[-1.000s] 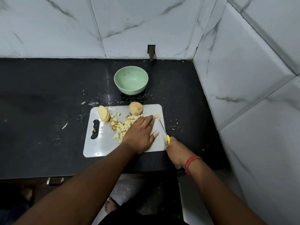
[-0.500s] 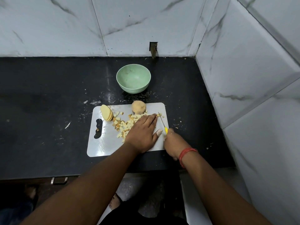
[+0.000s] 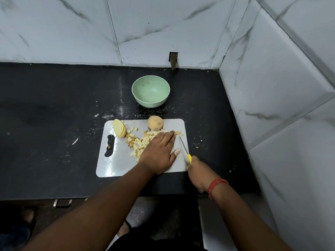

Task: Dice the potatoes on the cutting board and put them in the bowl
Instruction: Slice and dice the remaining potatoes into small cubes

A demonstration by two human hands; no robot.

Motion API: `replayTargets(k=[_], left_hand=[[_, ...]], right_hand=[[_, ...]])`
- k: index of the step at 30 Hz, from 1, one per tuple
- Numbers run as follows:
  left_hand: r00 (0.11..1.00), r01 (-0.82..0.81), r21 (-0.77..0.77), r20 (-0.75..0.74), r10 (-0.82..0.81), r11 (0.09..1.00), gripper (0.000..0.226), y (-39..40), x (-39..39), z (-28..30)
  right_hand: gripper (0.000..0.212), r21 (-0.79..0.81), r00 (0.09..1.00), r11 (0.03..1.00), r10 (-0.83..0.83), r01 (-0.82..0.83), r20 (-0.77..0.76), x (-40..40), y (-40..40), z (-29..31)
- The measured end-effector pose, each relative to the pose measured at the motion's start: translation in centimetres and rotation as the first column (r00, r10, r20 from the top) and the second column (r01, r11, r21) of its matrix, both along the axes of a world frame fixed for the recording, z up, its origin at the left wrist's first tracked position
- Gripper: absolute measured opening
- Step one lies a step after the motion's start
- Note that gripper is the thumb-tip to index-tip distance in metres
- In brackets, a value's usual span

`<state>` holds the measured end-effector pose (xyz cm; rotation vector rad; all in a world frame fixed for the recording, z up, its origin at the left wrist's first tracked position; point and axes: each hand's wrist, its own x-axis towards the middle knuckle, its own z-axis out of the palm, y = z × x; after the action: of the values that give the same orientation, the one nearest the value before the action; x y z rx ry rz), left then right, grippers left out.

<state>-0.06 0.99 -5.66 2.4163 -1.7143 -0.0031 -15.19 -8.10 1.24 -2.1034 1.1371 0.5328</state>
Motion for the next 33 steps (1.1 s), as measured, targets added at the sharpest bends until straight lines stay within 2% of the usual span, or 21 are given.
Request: replayTargets(k=[3,6,16,21,25,27,30,33], left_hand=[[1.0,-0.015,-0.044,0.003,0.015,0.999,0.067,0.3,-0.2,0.0],[0.999,-0.034,-0.066,0.026,0.036,0.997,0.065,0.4,-0.3,0.1],[0.998,-0.059,-0.059,0.004,0.06,0.996,0.064,0.2,-0.1,-0.3],[0.998,-0.064,-0.064,-0.001,0.064,0.996,0.063,0.1,-0.1,-0.2],[0.998,-0.062,-0.071,-0.011,0.061,0.996,0.062,0.2,0.0,-0.3],[0.998,-0.06,-0.075,-0.012,0.059,0.995,0.062,0.1,0.0,-0.3],[0.998,-0.067,-0.076,0.0,0.068,0.995,0.062,0.2,-0.1,-0.3],[0.997,-0.079,-0.085,-0.005,0.079,0.993,0.061,0.3,-0.1,-0.2]], right_hand=[[0.011,-0.007,0.995,1.0,-0.019,0.02,0.096,-0.3,-0.1,0.4],[0.014,-0.044,0.991,0.999,0.02,-0.014,0.134,0.0,-0.1,0.7],[0.034,-0.062,0.994,0.992,0.108,-0.108,-0.011,2.3,-0.7,0.1],[0.026,-0.016,0.998,0.998,0.059,-0.059,-0.016,2.6,-1.3,-0.1],[0.031,-0.026,0.986,0.986,0.163,-0.162,0.026,1.2,-1.1,0.0],[0.026,-0.038,0.985,0.985,0.167,-0.166,0.029,0.4,-1.0,0.0],[0.011,-0.047,0.994,0.994,0.105,-0.103,0.042,-0.1,-0.8,0.2],[0.01,-0.05,0.991,0.997,0.061,-0.055,0.116,0.2,-0.9,0.7]])
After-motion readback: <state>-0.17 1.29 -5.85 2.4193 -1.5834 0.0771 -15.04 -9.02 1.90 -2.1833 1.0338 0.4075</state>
